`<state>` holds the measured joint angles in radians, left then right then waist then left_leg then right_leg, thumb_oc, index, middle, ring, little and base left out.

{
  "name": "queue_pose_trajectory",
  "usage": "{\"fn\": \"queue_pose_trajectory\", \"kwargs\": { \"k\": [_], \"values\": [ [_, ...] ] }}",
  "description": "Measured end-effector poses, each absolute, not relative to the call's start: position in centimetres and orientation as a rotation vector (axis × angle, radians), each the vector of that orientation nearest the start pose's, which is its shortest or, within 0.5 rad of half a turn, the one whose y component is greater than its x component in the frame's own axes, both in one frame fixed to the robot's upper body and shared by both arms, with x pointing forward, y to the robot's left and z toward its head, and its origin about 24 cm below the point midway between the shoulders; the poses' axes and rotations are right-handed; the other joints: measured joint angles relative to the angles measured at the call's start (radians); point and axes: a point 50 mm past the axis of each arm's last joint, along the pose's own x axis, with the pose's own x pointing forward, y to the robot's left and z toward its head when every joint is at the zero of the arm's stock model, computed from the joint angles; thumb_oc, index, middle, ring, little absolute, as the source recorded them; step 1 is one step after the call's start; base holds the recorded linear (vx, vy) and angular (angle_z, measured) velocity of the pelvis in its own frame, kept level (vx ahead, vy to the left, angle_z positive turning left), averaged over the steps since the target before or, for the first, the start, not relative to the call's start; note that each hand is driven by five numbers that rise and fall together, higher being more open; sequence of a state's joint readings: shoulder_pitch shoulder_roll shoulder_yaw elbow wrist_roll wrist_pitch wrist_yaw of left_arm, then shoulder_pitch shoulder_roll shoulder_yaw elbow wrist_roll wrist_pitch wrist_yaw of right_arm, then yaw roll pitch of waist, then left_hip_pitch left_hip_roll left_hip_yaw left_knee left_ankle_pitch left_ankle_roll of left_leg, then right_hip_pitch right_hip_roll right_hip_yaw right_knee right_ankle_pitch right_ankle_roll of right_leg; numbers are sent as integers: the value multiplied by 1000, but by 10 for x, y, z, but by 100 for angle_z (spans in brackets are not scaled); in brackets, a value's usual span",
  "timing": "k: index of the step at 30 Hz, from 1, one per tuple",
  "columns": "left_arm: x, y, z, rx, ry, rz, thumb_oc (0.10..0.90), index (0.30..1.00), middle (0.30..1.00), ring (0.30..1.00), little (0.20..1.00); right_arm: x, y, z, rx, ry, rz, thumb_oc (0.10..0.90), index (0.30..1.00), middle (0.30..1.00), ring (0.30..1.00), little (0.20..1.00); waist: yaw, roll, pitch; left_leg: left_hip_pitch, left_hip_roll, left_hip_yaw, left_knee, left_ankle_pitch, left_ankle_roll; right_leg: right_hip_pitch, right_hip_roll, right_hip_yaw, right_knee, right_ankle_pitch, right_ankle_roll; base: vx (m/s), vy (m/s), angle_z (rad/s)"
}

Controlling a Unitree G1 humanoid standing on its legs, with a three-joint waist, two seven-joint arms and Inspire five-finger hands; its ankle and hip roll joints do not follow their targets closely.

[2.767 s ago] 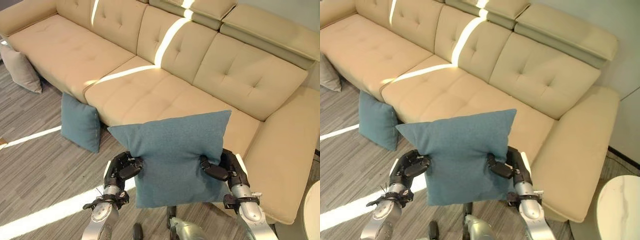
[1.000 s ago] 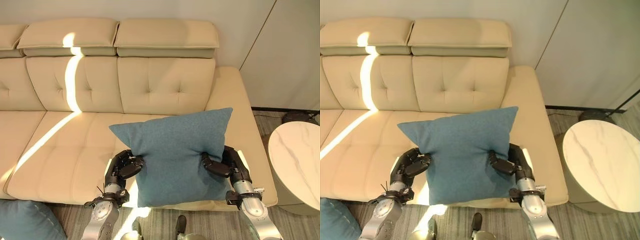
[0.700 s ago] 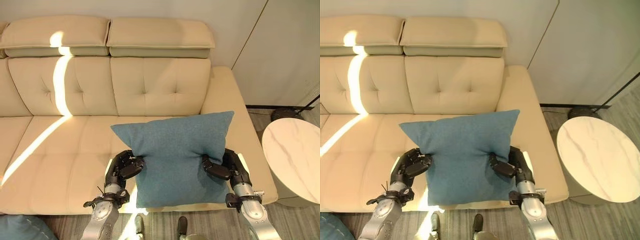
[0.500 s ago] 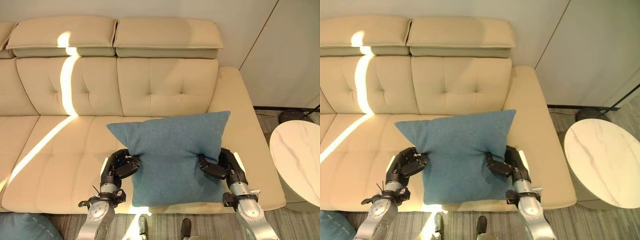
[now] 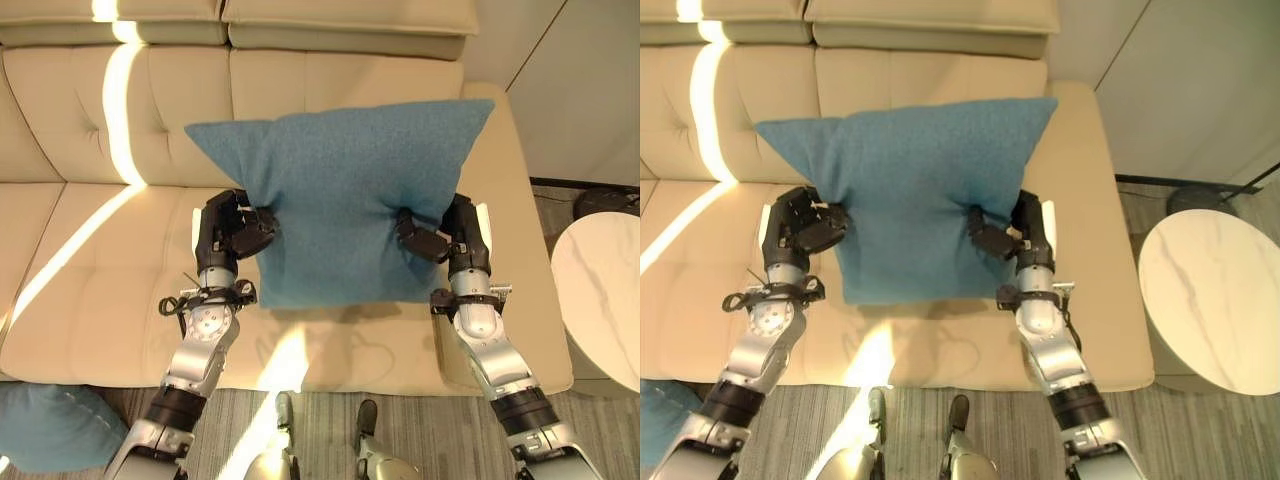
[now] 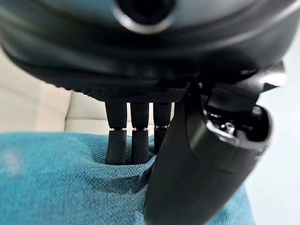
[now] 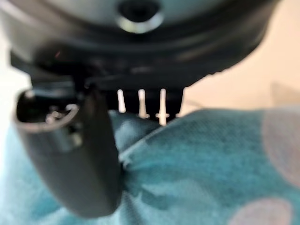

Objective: Pick up all the scattered cushions and arrange them neatly on the sofa.

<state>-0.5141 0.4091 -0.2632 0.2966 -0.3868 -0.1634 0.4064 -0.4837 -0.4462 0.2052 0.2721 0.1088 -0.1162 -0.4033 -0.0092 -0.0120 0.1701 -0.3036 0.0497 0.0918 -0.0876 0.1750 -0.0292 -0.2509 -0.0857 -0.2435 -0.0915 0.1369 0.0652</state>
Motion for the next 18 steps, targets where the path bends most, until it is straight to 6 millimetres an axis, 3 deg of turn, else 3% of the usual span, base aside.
{"fn": "queue_pose_trajectory", "kwargs": {
  "k": [5, 13, 18],
  "values": [
    [358, 166, 161, 93, -362, 147, 400, 300, 300, 300, 300, 355, -196, 161, -374, -387, -264, 400, 300, 300, 300, 300, 1, 9, 8, -55, 1, -12, 0, 6, -2, -51, 2, -7, 0, 3, -2, -13, 5, 4],
    [390, 156, 236, 288, -517, 166, 400, 300, 300, 300, 300, 386, -201, 217, -360, -451, -352, 400, 300, 300, 300, 300, 0, 21, 76, -127, 5, -19, 1, 11, -3, -122, 4, 5, 0, 6, -6, 0, -1, 0],
    [393, 156, 262, 308, -572, 182, 400, 300, 300, 300, 300, 393, -199, 238, -322, -471, -362, 400, 300, 300, 300, 300, -1, 15, 98, -162, -2, -24, 34, 11, -3, -138, -11, 15, 1, 6, -6, 5, 3, 4]
  ]
}}
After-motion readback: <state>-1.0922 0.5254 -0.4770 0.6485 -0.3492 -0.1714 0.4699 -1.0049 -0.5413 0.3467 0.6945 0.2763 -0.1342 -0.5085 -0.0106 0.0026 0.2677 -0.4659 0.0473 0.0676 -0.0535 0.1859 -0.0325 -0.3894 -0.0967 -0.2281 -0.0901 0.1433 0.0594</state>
